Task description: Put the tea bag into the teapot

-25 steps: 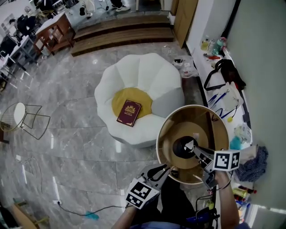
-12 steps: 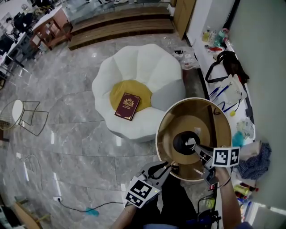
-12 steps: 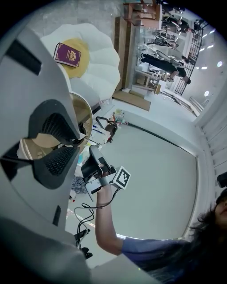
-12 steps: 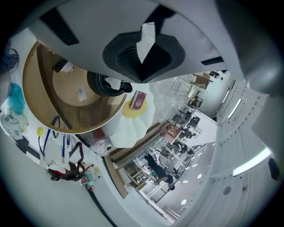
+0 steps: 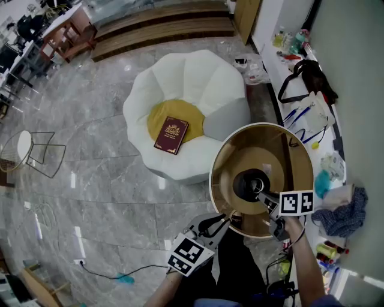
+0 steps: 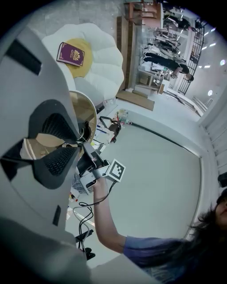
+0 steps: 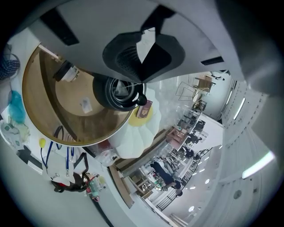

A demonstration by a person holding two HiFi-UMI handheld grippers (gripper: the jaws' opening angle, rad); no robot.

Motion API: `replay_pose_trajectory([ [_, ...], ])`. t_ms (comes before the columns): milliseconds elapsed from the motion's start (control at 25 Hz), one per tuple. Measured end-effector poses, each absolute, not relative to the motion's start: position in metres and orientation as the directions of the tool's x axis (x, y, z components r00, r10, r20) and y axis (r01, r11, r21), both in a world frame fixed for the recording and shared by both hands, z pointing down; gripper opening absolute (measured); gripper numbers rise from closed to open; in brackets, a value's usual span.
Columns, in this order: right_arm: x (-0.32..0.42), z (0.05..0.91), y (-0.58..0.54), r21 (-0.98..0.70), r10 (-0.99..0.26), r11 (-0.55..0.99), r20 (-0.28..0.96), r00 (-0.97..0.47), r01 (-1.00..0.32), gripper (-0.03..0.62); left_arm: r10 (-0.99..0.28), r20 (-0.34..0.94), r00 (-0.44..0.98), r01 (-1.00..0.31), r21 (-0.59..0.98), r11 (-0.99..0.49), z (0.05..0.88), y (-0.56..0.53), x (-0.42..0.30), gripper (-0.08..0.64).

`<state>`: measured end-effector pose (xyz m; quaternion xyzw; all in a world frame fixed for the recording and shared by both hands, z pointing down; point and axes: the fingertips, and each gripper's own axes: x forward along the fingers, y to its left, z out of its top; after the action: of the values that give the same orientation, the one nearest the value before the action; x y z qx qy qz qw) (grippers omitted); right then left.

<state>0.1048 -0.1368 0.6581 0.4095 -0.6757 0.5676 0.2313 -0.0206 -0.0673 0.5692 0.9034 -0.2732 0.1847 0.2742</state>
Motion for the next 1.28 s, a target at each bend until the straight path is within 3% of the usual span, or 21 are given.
replay_pose_trajectory([
  [480, 0.109, 0.709, -0.087, -0.549, -0.163, 0.011, 0.824, -0.543, -0.836, 0.014, -0.372, 0.504, 0.78, -0.592, 0.396, -0.702, 0.577, -0.061, -0.011, 0.052],
  [760, 0.121, 0.736, -0.09, -0.499, -0.209, -0.002, 0.847, -0.488, -0.866, 0.015, -0.362, 0.519, 0.774, -0.594, 0.399, -0.698, 0.585, -0.06, -0.008, 0.052],
  [1280, 0.118, 0.723, -0.091, -0.57, -0.248, 0.035, 0.791, -0.56, -0.821, 0.017, -0.358, 0.525, 0.772, -0.595, 0.4, -0.697, 0.589, -0.066, -0.002, 0.052],
])
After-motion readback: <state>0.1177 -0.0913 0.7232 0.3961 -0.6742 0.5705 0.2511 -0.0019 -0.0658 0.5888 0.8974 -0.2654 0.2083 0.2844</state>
